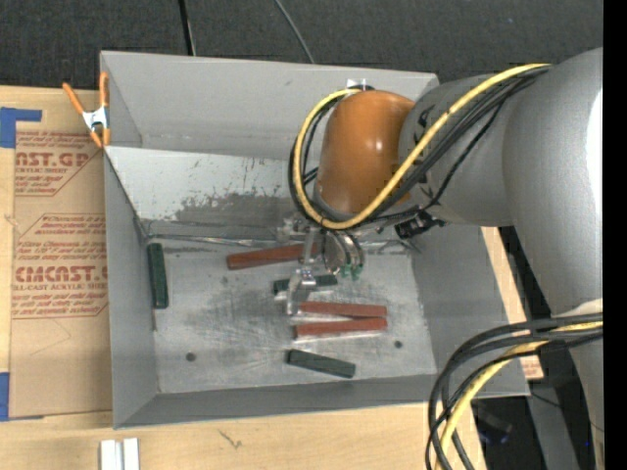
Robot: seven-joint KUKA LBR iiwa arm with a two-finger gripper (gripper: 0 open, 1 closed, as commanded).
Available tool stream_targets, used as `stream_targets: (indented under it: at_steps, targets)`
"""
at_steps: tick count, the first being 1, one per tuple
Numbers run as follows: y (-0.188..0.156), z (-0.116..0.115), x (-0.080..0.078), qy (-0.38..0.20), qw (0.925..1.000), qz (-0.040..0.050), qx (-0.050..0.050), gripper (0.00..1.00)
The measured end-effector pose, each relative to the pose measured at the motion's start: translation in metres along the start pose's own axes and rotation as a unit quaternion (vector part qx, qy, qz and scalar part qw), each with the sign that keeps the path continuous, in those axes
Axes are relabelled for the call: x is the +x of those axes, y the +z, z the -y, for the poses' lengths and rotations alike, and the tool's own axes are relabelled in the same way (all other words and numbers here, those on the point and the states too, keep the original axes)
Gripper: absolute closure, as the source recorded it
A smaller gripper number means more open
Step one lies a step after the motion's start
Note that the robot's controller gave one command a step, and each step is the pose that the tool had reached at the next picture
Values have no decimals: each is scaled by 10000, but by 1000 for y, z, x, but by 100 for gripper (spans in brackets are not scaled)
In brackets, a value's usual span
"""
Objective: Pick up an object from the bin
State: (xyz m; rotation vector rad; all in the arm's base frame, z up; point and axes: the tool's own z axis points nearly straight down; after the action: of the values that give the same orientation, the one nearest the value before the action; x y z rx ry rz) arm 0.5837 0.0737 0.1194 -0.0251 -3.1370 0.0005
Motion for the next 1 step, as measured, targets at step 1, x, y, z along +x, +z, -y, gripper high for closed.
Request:
stream_targets:
  at_steps: [1]
  targets:
    - [-4, 0, -1, 3, 10000, 29, -6, 0]
